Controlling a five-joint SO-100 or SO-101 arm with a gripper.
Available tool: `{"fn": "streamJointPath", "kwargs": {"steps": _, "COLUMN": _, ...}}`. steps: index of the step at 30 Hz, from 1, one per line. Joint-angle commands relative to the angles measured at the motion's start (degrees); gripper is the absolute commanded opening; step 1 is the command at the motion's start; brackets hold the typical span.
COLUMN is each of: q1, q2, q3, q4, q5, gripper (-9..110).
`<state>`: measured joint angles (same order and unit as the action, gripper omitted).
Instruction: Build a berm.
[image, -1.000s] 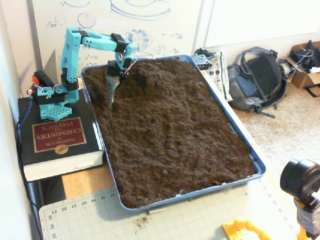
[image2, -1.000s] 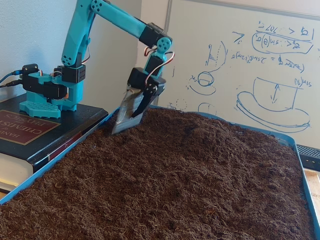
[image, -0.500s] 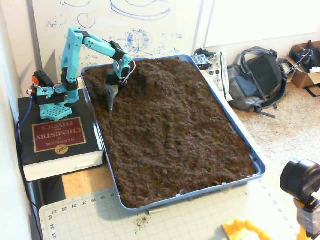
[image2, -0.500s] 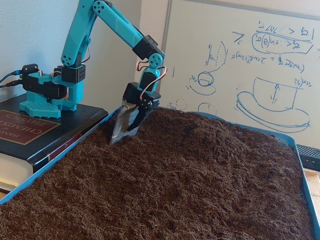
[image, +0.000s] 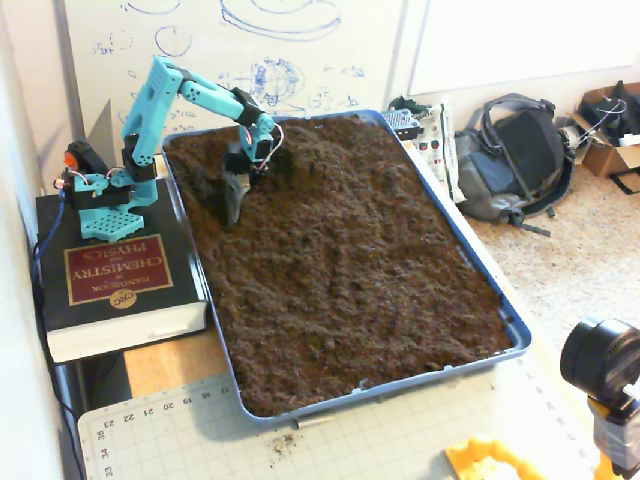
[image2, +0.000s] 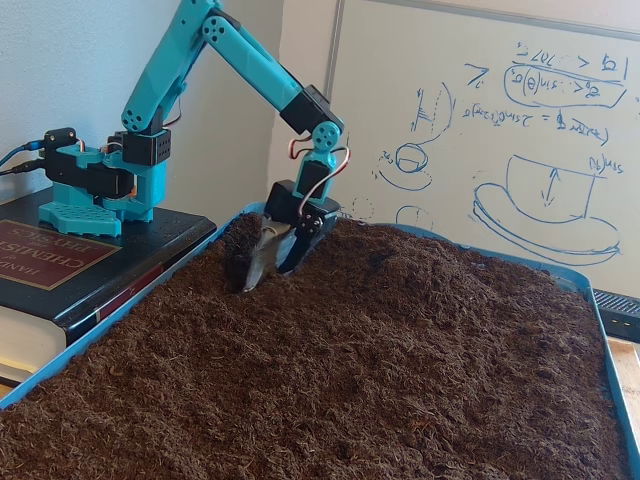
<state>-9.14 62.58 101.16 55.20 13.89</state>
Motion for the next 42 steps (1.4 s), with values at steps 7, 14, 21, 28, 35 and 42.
{"fn": "streamJointPath", "kwargs": {"steps": 7, "q1": 1.41, "q2": -2.11, "q3": -18.54, "q4": -3.69, "q5": -6.33, "gripper": 0}}
{"fn": "streamJointPath", "kwargs": {"steps": 14, "q1": 1.41, "q2": -1.76, "q3": -23.64, "q4": -3.69, "q5": -9.76, "gripper": 0}}
{"fn": "streamJointPath", "kwargs": {"steps": 21, "q1": 1.41, "q2": -1.67, "q3": -29.00, "q4": -3.69, "q5": -10.90, "gripper": 0}}
{"fn": "streamJointPath", "kwargs": {"steps": 28, "q1": 1.49, "q2": -1.67, "q3": -32.34, "q4": -3.60, "q5": -11.43, "gripper": 0}}
{"fn": "streamJointPath", "kwargs": {"steps": 35, "q1": 2.90, "q2": -0.26, "q3": -30.41, "q4": -0.70, "q5": -11.43, "gripper": 0}}
{"fn": "streamJointPath", "kwargs": {"steps": 42, "q1": 4.83, "q2": 6.42, "q3": -27.51, "q4": 24.08, "q5": -12.48, "gripper": 0}}
